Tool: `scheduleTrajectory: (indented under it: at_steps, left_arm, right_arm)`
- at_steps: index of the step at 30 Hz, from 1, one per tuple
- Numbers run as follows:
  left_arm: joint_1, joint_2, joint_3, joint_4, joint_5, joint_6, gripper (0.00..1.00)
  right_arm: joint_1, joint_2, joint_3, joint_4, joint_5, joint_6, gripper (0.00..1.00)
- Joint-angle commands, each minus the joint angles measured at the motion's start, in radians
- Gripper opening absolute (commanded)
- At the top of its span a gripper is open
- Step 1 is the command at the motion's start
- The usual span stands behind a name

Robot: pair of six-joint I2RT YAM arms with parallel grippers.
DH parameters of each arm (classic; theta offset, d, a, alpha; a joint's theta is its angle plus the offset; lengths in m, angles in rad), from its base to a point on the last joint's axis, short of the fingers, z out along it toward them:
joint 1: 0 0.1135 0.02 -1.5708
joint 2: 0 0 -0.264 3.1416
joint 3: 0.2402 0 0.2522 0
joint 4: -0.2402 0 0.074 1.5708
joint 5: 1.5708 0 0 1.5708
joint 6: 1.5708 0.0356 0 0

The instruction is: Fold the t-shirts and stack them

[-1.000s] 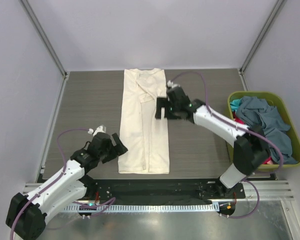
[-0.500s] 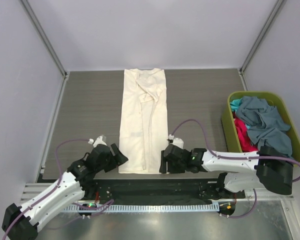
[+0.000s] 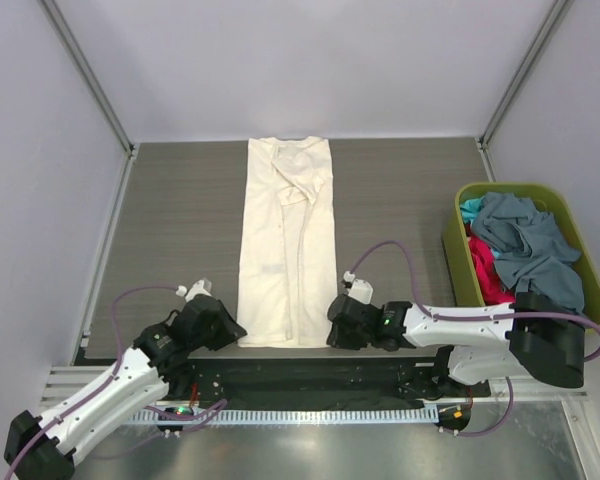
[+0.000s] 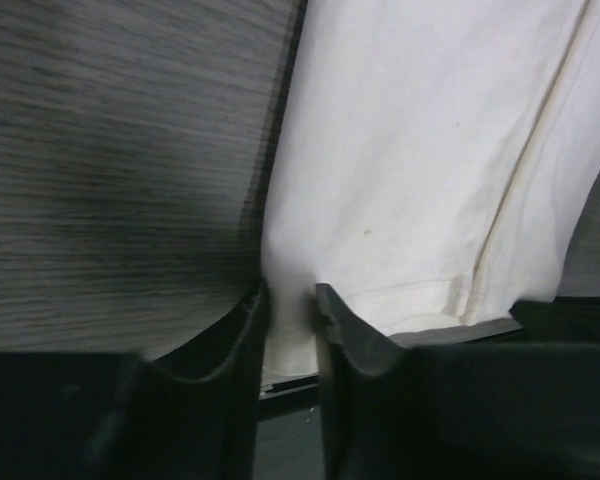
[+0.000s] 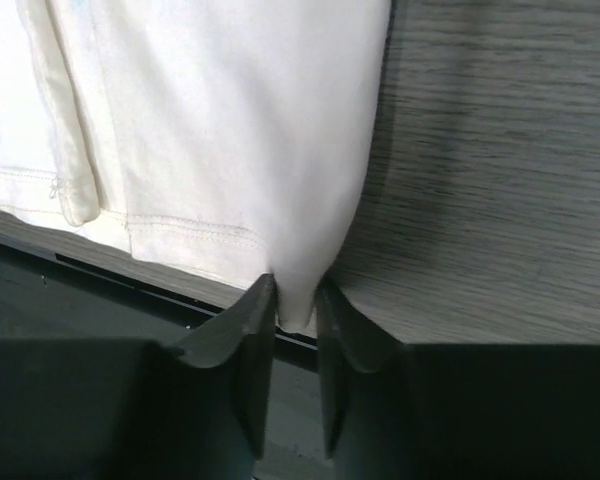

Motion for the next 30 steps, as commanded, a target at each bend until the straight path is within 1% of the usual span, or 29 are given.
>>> scheduleTrajectory:
  at_steps: [1, 3, 4, 5, 8, 11, 12, 14, 15, 16, 18, 19, 20, 22, 23, 24, 25, 26, 28, 29, 30]
  left_arm:
    - [-0.011, 0.007, -0.016, -0.051, 0.012, -0.007, 0.22]
    - [-0.011, 0.001, -0.01, -0.047, 0.018, -0.001, 0.1]
    - [-0.014, -0.001, -0.006, -0.05, 0.017, 0.006, 0.0]
    - [-0.015, -0.005, 0.005, -0.053, 0.015, 0.01, 0.0]
    - [-0.015, 0.002, 0.066, -0.079, 0.001, 0.033, 0.0]
    - [-0.015, 0.048, 0.135, -0.07, -0.034, 0.059, 0.0]
    - [-0.015, 0.088, 0.167, -0.073, -0.073, 0.085, 0.0]
    - [-0.014, 0.131, 0.27, -0.076, -0.109, 0.113, 0.0]
    - [-0.015, 0.18, 0.305, -0.074, -0.146, 0.13, 0.0]
    - [-0.015, 0.212, 0.382, -0.068, -0.158, 0.159, 0.0]
    - [-0.012, 0.272, 0.45, -0.056, -0.181, 0.191, 0.0]
    - [-0.008, 0.344, 0.488, -0.041, -0.196, 0.229, 0.0]
    - [-0.003, 0.379, 0.554, -0.036, -0.201, 0.246, 0.0]
    - [0.035, 0.483, 0.617, -0.005, -0.197, 0.285, 0.0]
    - [0.053, 0.522, 0.673, 0.008, -0.19, 0.314, 0.0]
    - [0.099, 0.553, 0.697, 0.027, -0.175, 0.332, 0.0]
    - [0.122, 0.62, 0.718, 0.06, -0.149, 0.341, 0.0]
    - [0.144, 0.649, 0.744, 0.074, -0.141, 0.363, 0.0]
    - [0.193, 0.724, 0.824, 0.096, -0.147, 0.384, 0.0]
    - [0.217, 0.792, 0.852, 0.093, -0.158, 0.409, 0.0]
    - [0.236, 0.832, 0.91, 0.093, -0.158, 0.415, 0.0]
  right_arm:
    - [0.007, 0.015, -0.038, -0.034, 0.061, 0.02, 0.24]
    - [0.007, 0.007, -0.041, -0.034, 0.059, 0.02, 0.15]
    - [0.007, 0.003, -0.042, -0.037, 0.058, 0.02, 0.03]
    - [0.007, -0.019, -0.039, -0.045, 0.065, 0.021, 0.01]
    - [0.012, -0.062, -0.001, -0.123, 0.113, 0.015, 0.01]
    - [-0.003, -0.108, 0.077, -0.177, 0.168, -0.046, 0.01]
    - [-0.043, -0.109, 0.099, -0.197, 0.17, -0.089, 0.01]
    - [-0.092, -0.103, 0.165, -0.205, 0.151, -0.141, 0.01]
    - [-0.118, -0.096, 0.209, -0.212, 0.147, -0.193, 0.01]
    - [-0.169, -0.086, 0.234, -0.215, 0.142, -0.219, 0.01]
    - [-0.215, -0.07, 0.284, -0.226, 0.131, -0.273, 0.01]
    - [-0.265, -0.041, 0.338, -0.229, 0.128, -0.325, 0.01]
    - [-0.289, -0.027, 0.365, -0.234, 0.124, -0.354, 0.01]
    - [-0.336, 0.031, 0.443, -0.238, 0.122, -0.423, 0.01]
    - [-0.38, 0.058, 0.471, -0.238, 0.119, -0.448, 0.01]
    - [-0.401, 0.081, 0.523, -0.235, 0.108, -0.468, 0.01]
    - [-0.419, 0.105, 0.55, -0.235, 0.104, -0.508, 0.01]
    - [-0.457, 0.163, 0.577, -0.237, 0.102, -0.525, 0.01]
    - [-0.488, 0.223, 0.657, -0.231, 0.096, -0.557, 0.01]
    - [-0.516, 0.277, 0.685, -0.231, 0.091, -0.586, 0.01]
    - [-0.533, 0.306, 0.732, -0.231, 0.078, -0.595, 0.01]
